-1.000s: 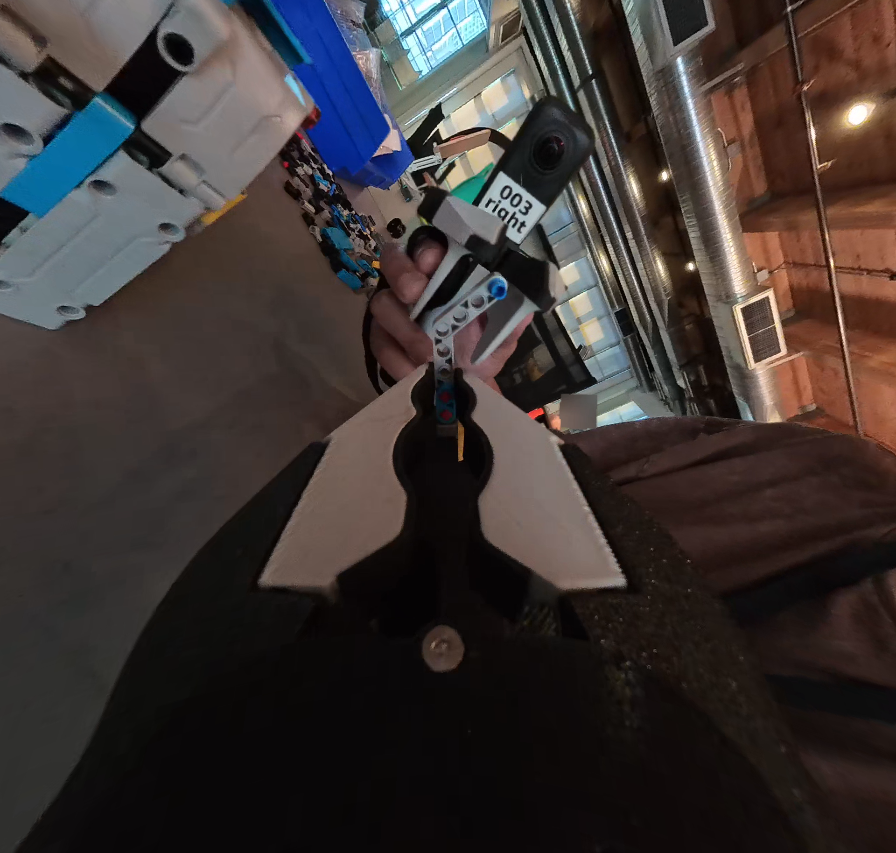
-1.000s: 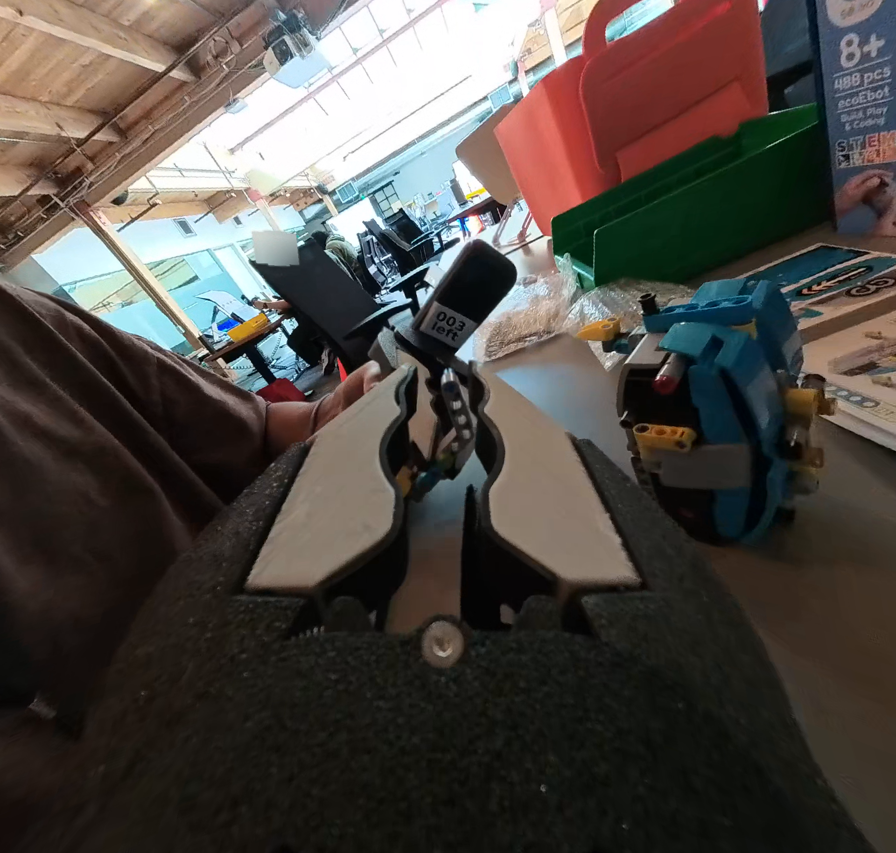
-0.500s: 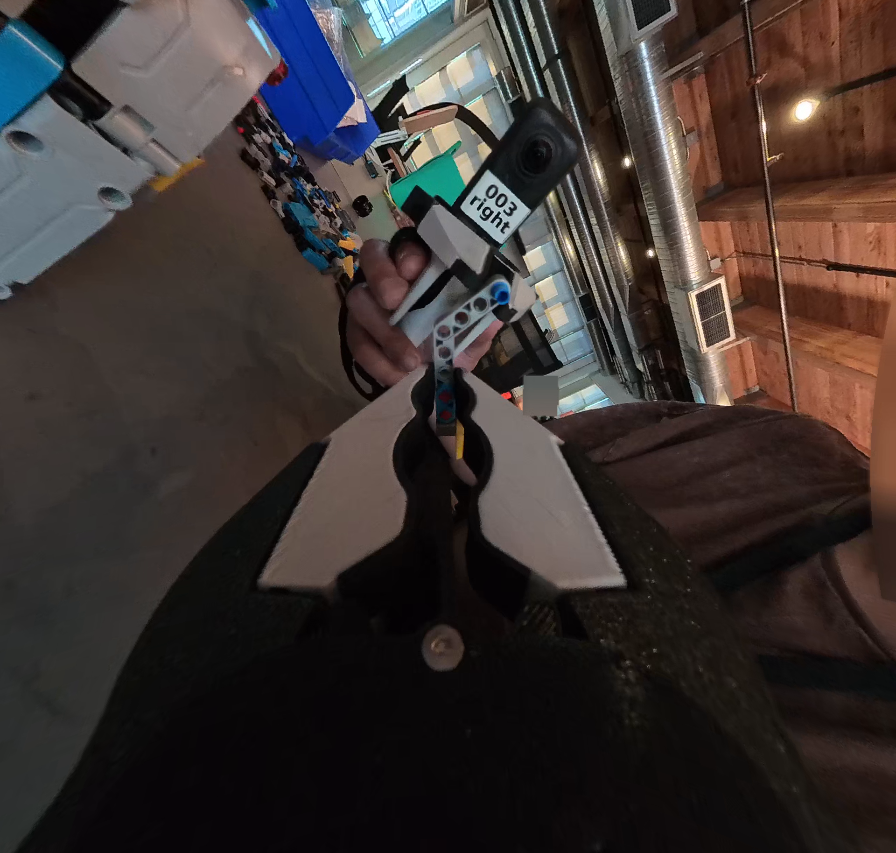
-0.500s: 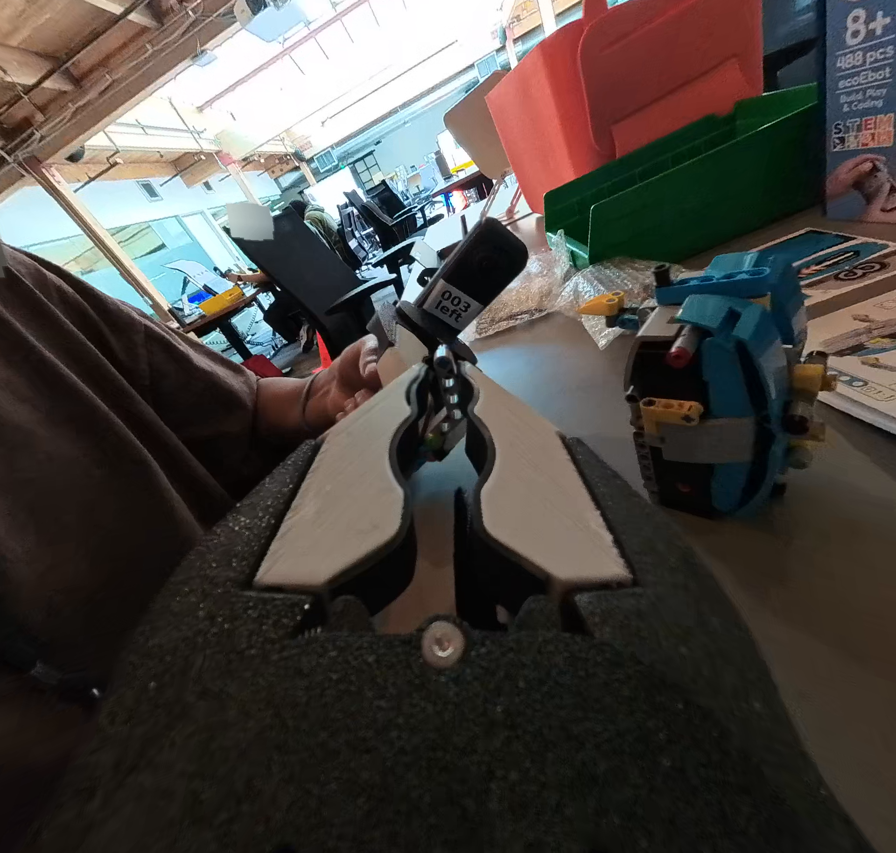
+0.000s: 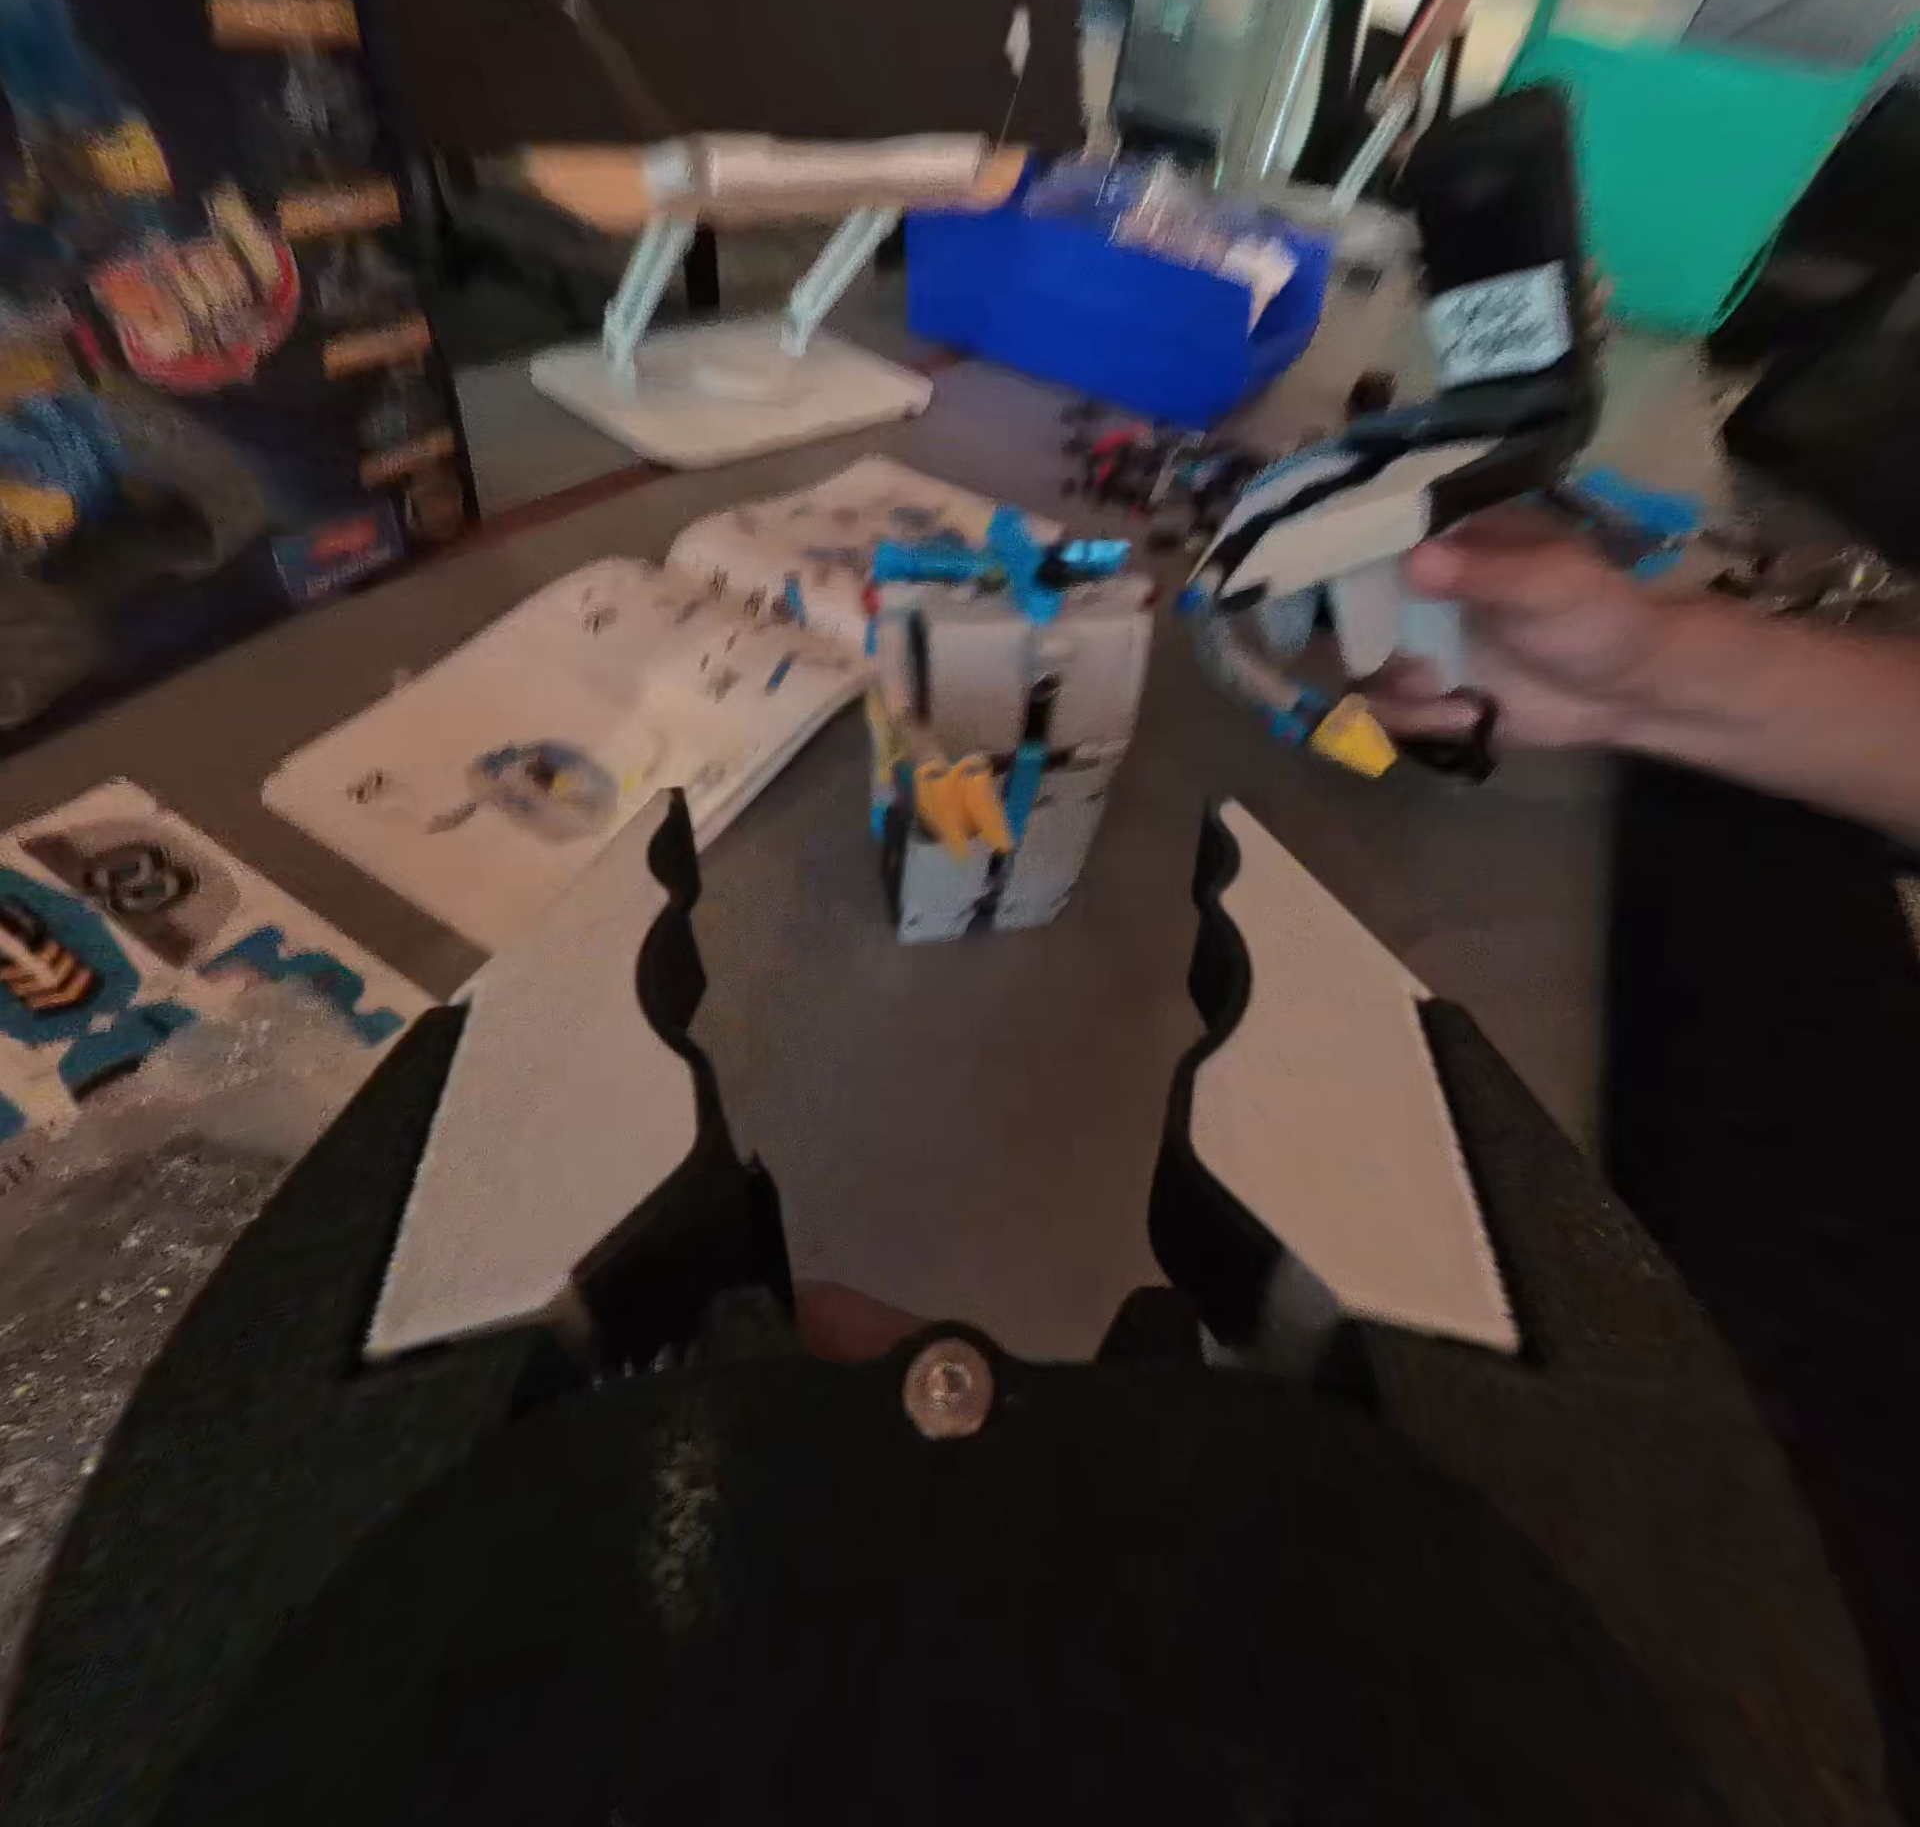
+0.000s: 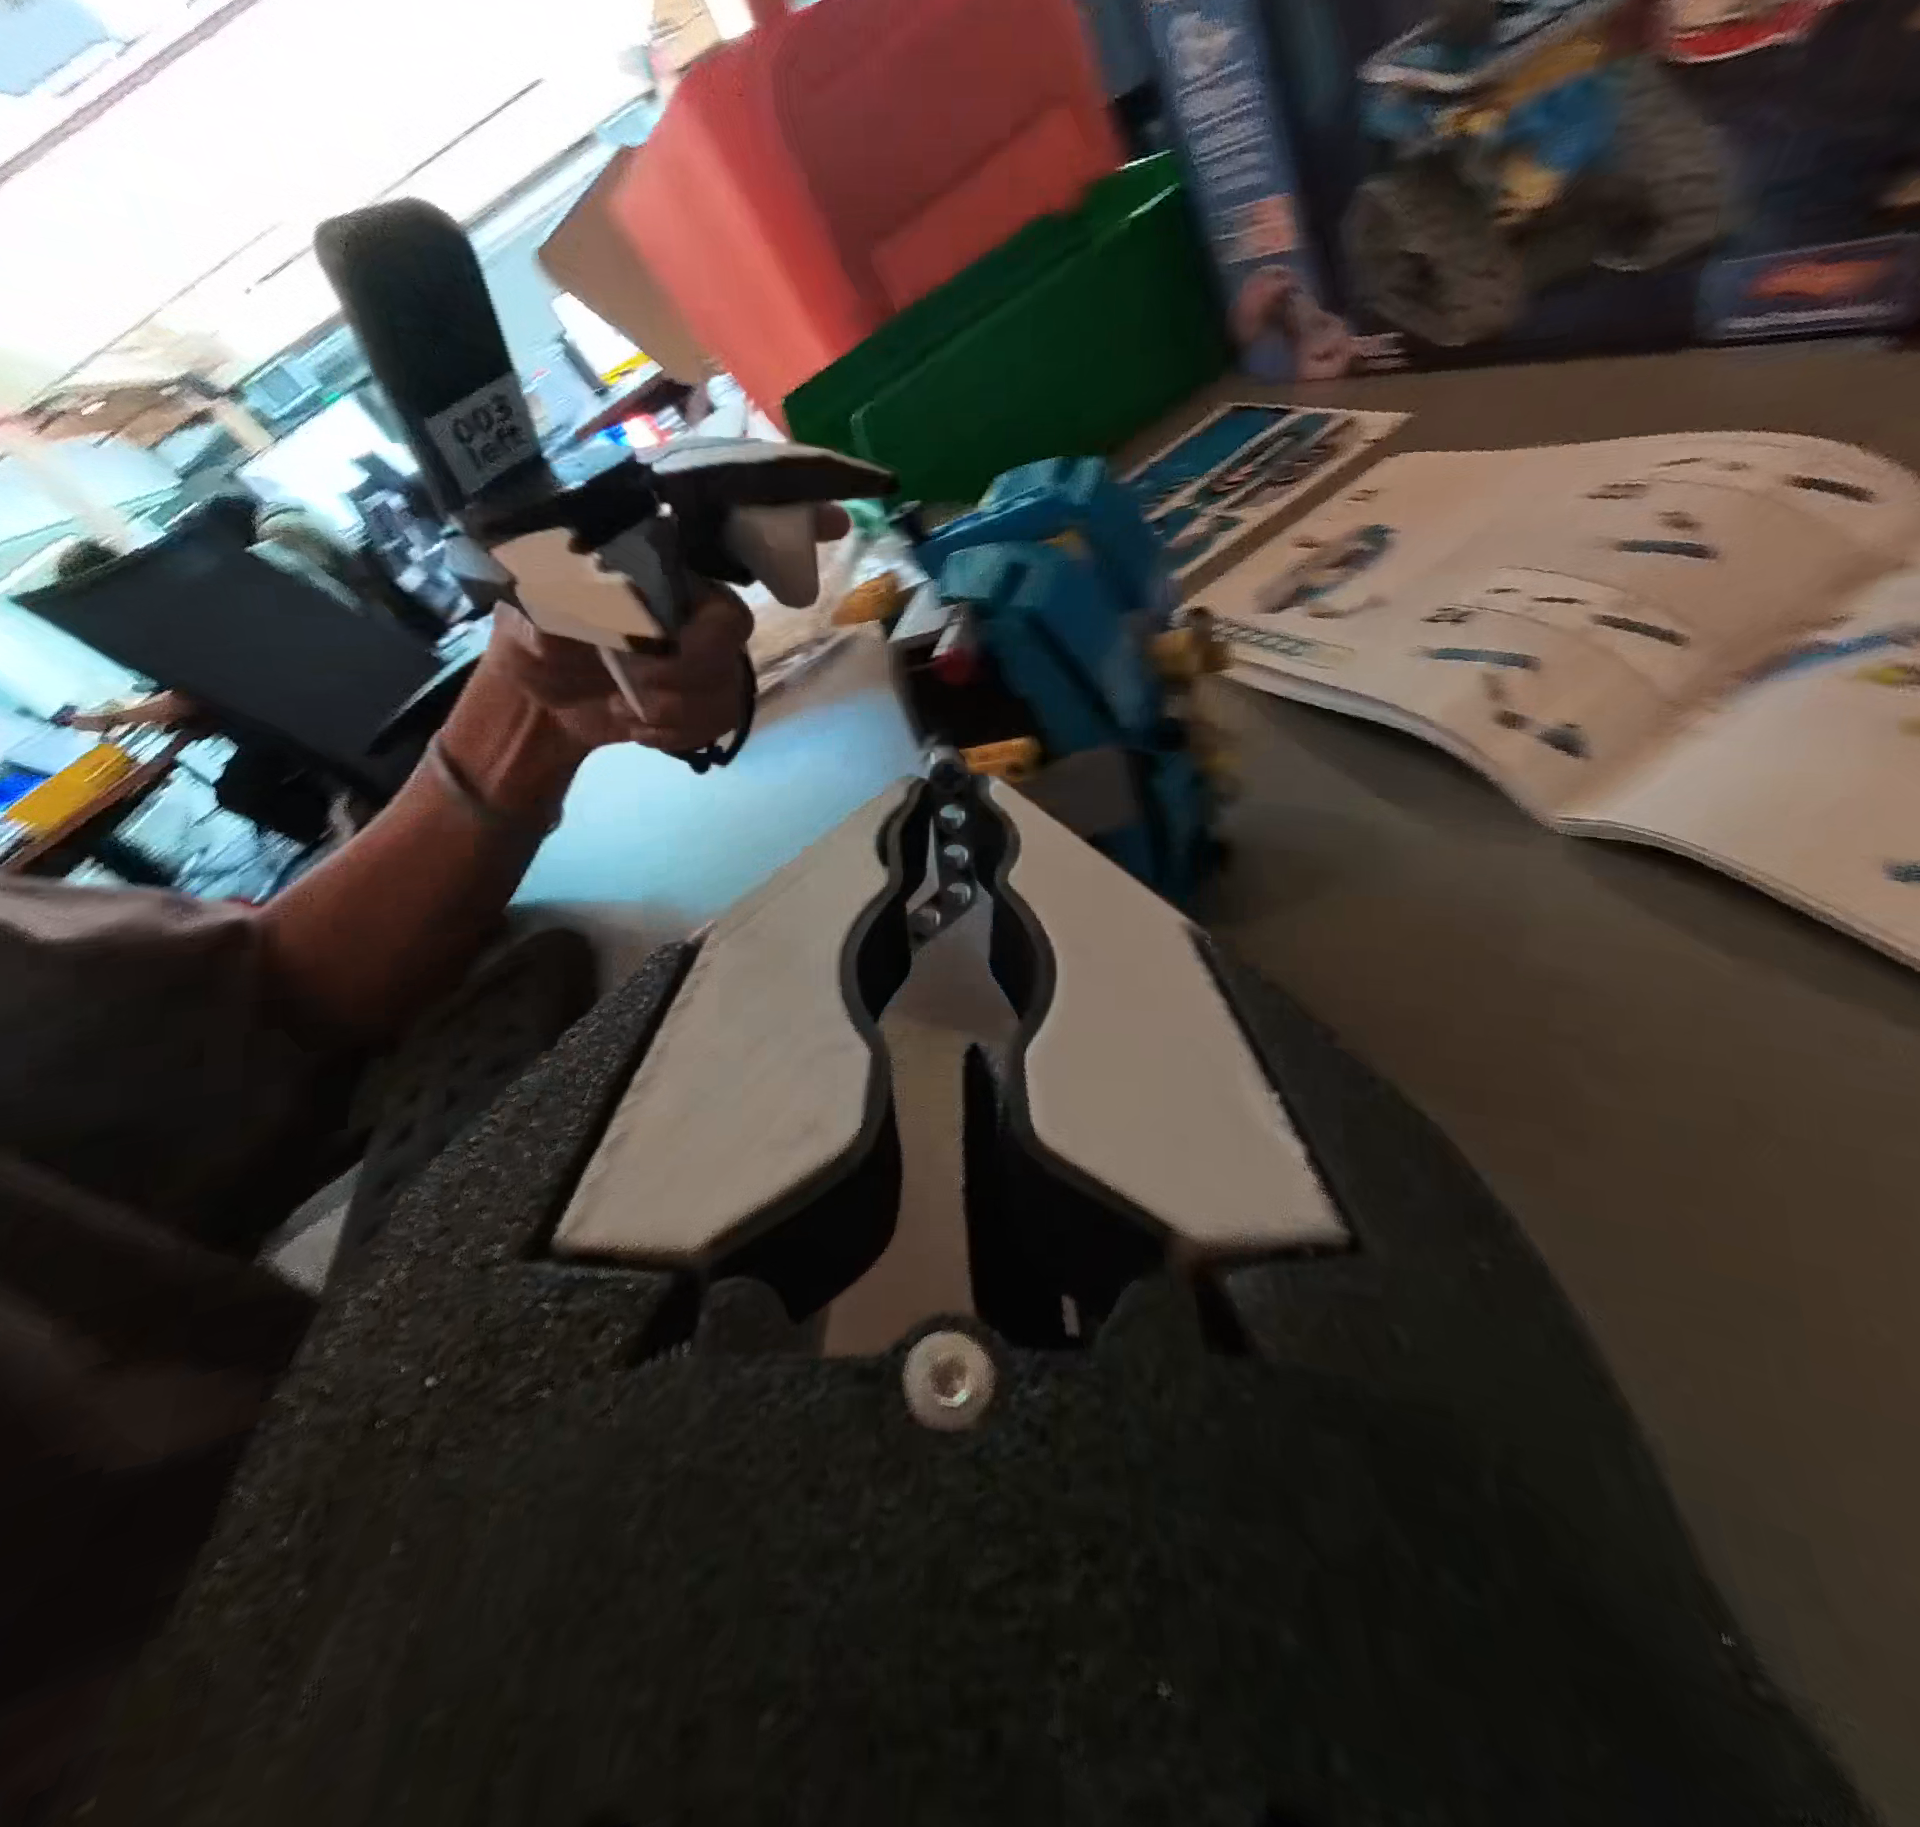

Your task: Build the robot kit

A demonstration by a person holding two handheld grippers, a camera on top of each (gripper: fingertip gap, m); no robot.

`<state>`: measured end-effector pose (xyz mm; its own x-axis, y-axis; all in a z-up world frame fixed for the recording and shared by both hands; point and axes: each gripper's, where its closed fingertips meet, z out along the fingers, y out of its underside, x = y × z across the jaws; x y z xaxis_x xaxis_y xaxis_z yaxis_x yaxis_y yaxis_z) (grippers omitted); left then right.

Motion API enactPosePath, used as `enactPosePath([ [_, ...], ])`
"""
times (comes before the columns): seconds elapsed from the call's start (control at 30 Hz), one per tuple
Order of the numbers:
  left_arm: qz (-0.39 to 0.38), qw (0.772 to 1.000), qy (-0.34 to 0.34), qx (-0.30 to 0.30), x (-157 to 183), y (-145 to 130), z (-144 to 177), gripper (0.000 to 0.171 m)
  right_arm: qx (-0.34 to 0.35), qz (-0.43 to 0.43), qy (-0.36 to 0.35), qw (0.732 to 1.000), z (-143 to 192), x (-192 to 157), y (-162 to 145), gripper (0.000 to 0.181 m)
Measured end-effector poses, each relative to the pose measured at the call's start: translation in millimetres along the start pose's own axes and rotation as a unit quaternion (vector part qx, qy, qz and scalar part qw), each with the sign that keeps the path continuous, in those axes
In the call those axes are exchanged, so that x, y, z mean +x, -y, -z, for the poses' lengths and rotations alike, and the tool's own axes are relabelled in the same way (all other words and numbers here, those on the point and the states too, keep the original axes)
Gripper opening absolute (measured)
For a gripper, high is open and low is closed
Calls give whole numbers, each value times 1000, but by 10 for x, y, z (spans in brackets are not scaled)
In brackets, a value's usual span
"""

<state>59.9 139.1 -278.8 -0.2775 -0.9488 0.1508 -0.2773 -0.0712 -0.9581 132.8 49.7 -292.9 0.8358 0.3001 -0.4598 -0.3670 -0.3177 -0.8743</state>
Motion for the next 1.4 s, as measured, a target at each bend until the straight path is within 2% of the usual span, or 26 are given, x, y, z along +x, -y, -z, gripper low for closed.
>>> enactPosePath([
  [0.07,14,998,-10,-63,-138,-207,-151,108,6,0,-25,1000,-45,93,28,7],
  [0.2,-5,993,-42,-112,-1,-446,-456,107,3,17,-46,999,-163,77,-21,7],
  [0.27,-17,994,-33,-105,77,-429,-549,101,18,3,-54,998,-184,71,10,7],
  [0.43,-6,996,8,-90,245,-445,-721,105,42,-23,-64,997,-231,86,76,6],
  [0.63,-17,995,44,-92,326,-488,-685,100,48,-49,-45,997,-215,152,76,6],
  [0.7,3,997,34,-67,342,-422,-621,103,48,-55,-41,997,-213,182,77,6],
  [0.83,24,999,40,-5,229,-234,-561,110,59,-95,-7,994,-232,152,77,7],
  [0.93,-22,998,61,-22,139,-242,-672,114,66,-101,3,993,-230,147,100,7],
  [0.97,-33,997,64,-28,128,-254,-710,109,67,-100,1,993,-225,157,103,7],
  [1.03,-49,996,62,-34,150,-268,-771,88,67,-102,3,993,-228,159,102,7],
  [1.2,-120,984,119,-58,122,-328,-836,90,72,-81,1,994,-247,149,110,7],
  [1.27,-135,981,123,-62,109,-337,-829,84,68,-62,-10,996,-239,177,119,6],
  [1.33,-144,979,129,-60,73,-329,-807,70,52,-40,-11,998,-231,186,134,6],
  [1.4,-155,977,133,-60,60,-330,-801,70,37,-29,0,999,-235,166,144,6],
])
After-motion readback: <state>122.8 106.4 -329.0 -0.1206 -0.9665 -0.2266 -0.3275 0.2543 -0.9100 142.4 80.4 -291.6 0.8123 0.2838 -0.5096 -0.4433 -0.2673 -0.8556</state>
